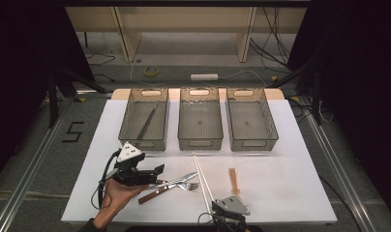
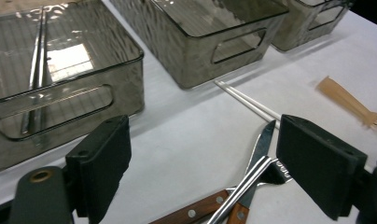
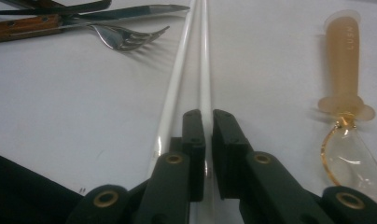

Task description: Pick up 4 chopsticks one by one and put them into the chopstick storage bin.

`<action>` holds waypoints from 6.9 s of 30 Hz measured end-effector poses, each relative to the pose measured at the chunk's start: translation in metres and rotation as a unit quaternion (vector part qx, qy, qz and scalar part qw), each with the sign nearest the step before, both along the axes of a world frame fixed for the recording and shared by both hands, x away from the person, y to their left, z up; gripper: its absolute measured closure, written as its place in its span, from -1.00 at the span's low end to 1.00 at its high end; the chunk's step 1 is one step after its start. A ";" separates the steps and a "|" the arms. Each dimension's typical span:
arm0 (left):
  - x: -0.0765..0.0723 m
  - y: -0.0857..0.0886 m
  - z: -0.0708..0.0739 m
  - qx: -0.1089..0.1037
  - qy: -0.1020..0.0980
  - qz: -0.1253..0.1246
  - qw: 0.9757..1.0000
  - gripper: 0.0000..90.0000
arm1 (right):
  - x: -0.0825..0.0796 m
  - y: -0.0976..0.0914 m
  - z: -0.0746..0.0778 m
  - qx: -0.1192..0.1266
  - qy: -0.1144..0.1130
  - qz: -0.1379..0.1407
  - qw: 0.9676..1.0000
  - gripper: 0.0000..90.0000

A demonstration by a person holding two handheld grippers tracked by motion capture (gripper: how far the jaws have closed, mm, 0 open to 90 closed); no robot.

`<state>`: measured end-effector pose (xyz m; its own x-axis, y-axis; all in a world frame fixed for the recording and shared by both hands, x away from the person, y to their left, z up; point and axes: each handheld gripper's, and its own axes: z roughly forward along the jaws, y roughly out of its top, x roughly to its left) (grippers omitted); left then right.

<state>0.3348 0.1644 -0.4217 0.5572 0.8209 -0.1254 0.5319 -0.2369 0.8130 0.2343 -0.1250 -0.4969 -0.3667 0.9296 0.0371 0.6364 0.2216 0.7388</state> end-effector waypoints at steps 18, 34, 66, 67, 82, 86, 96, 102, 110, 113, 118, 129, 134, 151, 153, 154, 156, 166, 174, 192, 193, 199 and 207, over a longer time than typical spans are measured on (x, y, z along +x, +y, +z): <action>0.007 -0.086 -0.020 0.123 -0.006 -0.236 0.964 -0.45 | 0.010 -0.011 0.024 -0.017 0.000 0.020 1.000 0.88; 0.028 -0.130 -0.043 0.195 -0.037 -0.336 0.921 -0.32 | 0.014 -0.013 0.033 -0.031 0.005 0.038 0.999 0.88; 0.034 -0.160 -0.045 0.262 -0.085 -0.405 0.872 -0.14 | 0.014 -0.013 0.042 -0.032 0.001 0.058 0.998 0.88; 0.033 -0.160 -0.045 0.264 -0.088 -0.407 0.870 -0.14 | 0.013 -0.013 0.043 -0.034 0.001 0.059 0.998 0.88; 0.027 -0.161 -0.035 0.287 -0.120 -0.440 0.843 0.18 | 0.015 -0.020 0.046 -0.024 -0.002 0.070 0.997 0.87; 0.024 -0.160 -0.032 0.300 -0.129 -0.446 0.833 0.30 | 0.016 -0.021 0.048 -0.019 -0.002 0.074 0.997 0.87; 0.014 -0.159 -0.019 0.353 -0.145 -0.470 0.796 0.60 | 0.024 -0.028 0.055 -0.010 -0.008 0.097 0.995 0.82; 0.007 -0.162 -0.014 0.373 -0.138 -0.481 0.782 0.85 | 0.034 -0.040 0.068 0.017 -0.022 0.089 0.996 0.41; 0.019 -0.156 -0.002 0.368 -0.113 -0.448 0.807 0.86 | 0.029 -0.058 0.087 0.091 -0.077 0.073 0.990 -0.05; 0.023 -0.153 0.001 0.355 -0.104 -0.427 0.825 0.86 | 0.027 -0.058 0.089 0.092 -0.082 0.070 0.990 -0.08; 0.031 -0.148 0.012 0.341 -0.094 -0.394 0.848 0.86 | 0.024 -0.056 0.088 0.094 -0.082 0.072 0.990 -0.11; 0.054 -0.126 0.036 0.274 -0.039 -0.297 0.914 0.86 | 0.023 -0.040 0.073 0.076 -0.064 0.082 0.992 -0.16; 0.067 -0.112 0.046 0.242 -0.013 -0.253 0.937 0.86 | 0.022 -0.032 0.063 0.076 -0.057 0.088 0.992 -0.18; 0.111 -0.051 0.075 0.148 0.026 -0.117 0.982 0.86 | 0.015 -0.016 0.035 0.080 -0.032 0.099 0.991 -0.22; 0.115 -0.045 0.077 0.141 0.025 -0.105 0.984 0.86 | 0.015 -0.015 0.033 0.077 -0.030 0.098 0.992 -0.25; 0.117 -0.042 0.077 0.138 0.027 -0.098 0.985 0.86 | 0.015 -0.015 0.032 0.078 -0.034 0.097 0.992 -0.25; 0.122 -0.036 0.078 0.135 0.028 -0.085 0.987 0.86 | 0.015 -0.015 0.032 0.081 -0.035 0.096 0.991 -0.25; 0.148 -0.009 0.082 0.106 0.034 -0.027 0.993 0.86 | 0.015 -0.015 0.031 0.080 -0.041 0.095 0.991 -0.25; 0.171 0.010 0.081 0.089 0.051 0.010 0.995 0.86 | 0.015 -0.014 0.030 0.079 -0.041 0.099 0.991 -0.25; 0.197 0.036 0.080 0.089 0.055 0.061 0.993 0.86 | 0.015 -0.014 0.030 0.081 -0.038 0.102 0.991 -0.24; 0.198 0.036 0.077 0.090 0.057 0.060 0.992 0.86 | 0.015 -0.014 0.030 0.081 -0.039 0.103 0.991 -0.24; 0.202 0.038 0.057 0.098 0.068 0.069 0.990 0.86 | 0.014 -0.014 0.030 0.084 -0.043 0.103 0.990 -0.25; 0.204 0.038 0.038 0.106 0.076 0.072 0.989 0.86 | 0.014 -0.013 0.031 0.086 -0.049 0.104 0.990 -0.28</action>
